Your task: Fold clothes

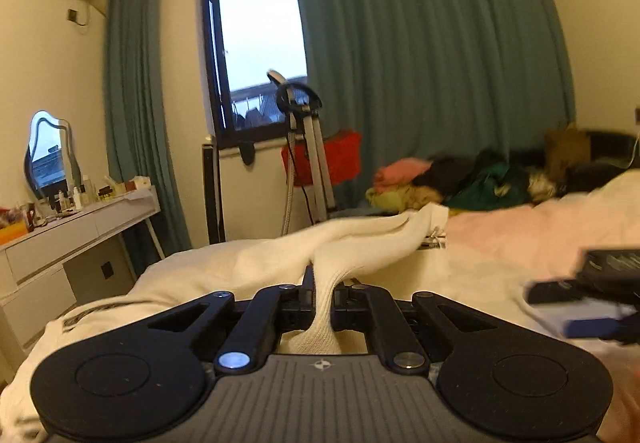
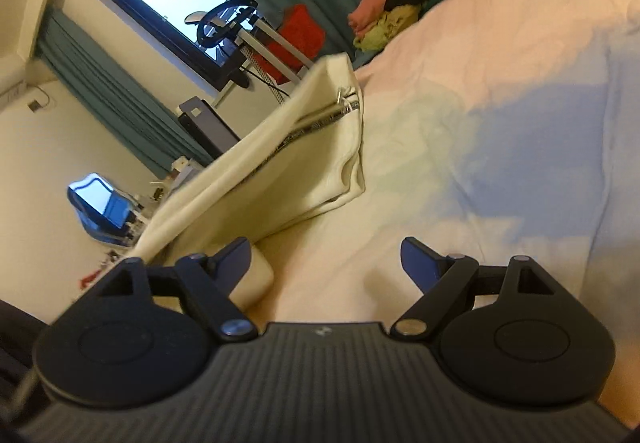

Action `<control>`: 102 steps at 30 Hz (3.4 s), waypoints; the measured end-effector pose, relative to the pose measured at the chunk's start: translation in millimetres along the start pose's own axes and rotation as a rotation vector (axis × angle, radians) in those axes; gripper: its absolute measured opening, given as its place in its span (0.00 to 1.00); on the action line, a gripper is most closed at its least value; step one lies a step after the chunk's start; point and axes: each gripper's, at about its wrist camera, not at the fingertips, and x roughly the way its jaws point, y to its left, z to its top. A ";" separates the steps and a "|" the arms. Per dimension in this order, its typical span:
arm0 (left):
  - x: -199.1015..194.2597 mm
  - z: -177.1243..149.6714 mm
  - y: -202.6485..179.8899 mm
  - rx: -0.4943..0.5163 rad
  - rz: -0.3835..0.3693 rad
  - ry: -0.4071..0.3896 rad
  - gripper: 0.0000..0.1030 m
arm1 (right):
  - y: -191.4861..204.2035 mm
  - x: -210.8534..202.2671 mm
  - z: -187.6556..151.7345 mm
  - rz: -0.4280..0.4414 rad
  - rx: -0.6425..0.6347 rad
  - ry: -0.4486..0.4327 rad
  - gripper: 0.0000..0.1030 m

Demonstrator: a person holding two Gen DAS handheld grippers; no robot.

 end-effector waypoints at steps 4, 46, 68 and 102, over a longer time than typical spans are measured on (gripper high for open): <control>-36.3 -6.3 38.6 -0.183 -0.047 0.053 0.05 | 0.2 6.6 -0.1 0.035 0.043 0.028 0.67; 7.0 -45.5 13.3 -0.143 -0.401 0.056 0.06 | -37.5 -98.4 136.3 -0.458 0.150 -0.609 0.06; -15.8 -61.9 121.1 -0.721 -0.310 0.478 0.70 | -164.4 -140.3 71.0 -0.610 0.458 -0.297 0.06; -91.8 -105.1 413.6 -1.239 0.274 0.646 0.14 | -144.4 -195.9 40.8 -0.862 0.590 -0.449 0.05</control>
